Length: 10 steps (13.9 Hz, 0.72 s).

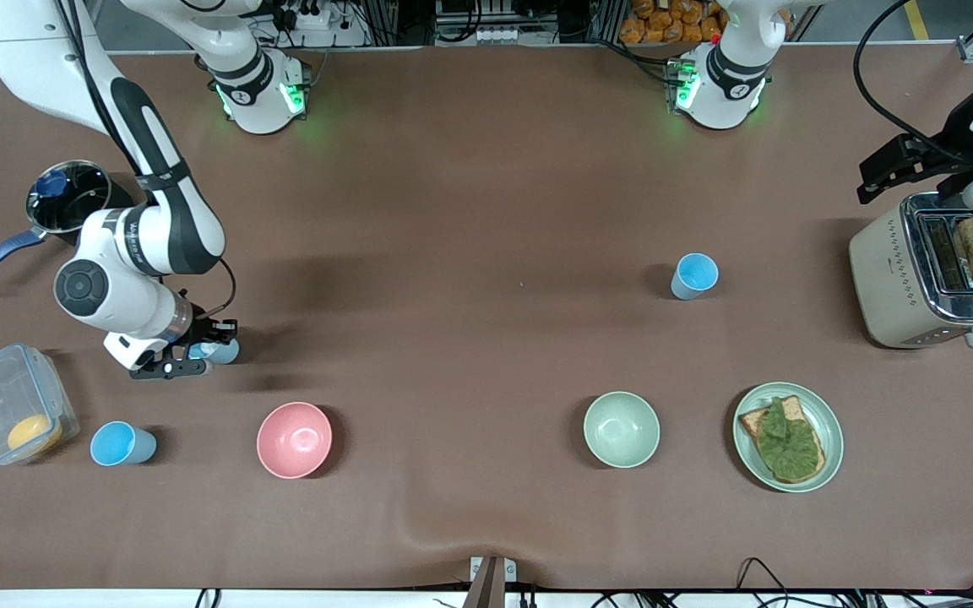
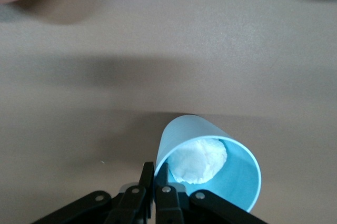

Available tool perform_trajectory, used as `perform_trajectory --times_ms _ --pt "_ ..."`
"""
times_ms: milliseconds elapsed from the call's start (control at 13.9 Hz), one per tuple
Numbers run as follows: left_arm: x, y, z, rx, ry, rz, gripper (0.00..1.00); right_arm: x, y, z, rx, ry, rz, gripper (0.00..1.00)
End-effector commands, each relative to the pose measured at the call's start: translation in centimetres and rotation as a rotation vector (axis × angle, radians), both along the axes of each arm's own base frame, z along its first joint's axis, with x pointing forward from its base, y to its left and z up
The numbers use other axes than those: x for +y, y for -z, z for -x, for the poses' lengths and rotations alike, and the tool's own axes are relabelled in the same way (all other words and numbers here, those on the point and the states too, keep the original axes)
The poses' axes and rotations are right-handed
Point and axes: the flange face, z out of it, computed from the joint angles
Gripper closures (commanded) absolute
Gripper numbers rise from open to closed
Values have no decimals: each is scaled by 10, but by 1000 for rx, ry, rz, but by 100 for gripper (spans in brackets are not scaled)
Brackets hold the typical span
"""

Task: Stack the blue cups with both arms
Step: 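Close the right gripper on the tissue cup and lift it, then carry the tissue cup to the table center and lower it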

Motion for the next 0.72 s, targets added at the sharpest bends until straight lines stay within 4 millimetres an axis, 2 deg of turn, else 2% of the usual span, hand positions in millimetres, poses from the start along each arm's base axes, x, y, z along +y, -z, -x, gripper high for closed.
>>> perform_trajectory --times_ms 0,217,289,433,505,578,650 --pt "-3 -6 4 1 -12 19 0 10 -28 -9 32 -7 0 100" --pt "-3 -6 4 1 -10 19 0 68 -79 -23 86 12 15 100" --pt "-5 -7 5 -1 -9 18 0 100 -96 -25 94 31 25 100" --pt "-4 -6 4 1 -9 19 0 181 -122 -20 71 92 41 100" --pt "-5 -7 5 -1 -9 18 0 224 -122 -16 54 128 45 100" --pt "-3 -7 4 -1 -12 19 0 266 -111 -10 53 159 57 100" --pt "-3 -7 4 -1 -10 19 0 292 -96 -8 59 199 69 100"
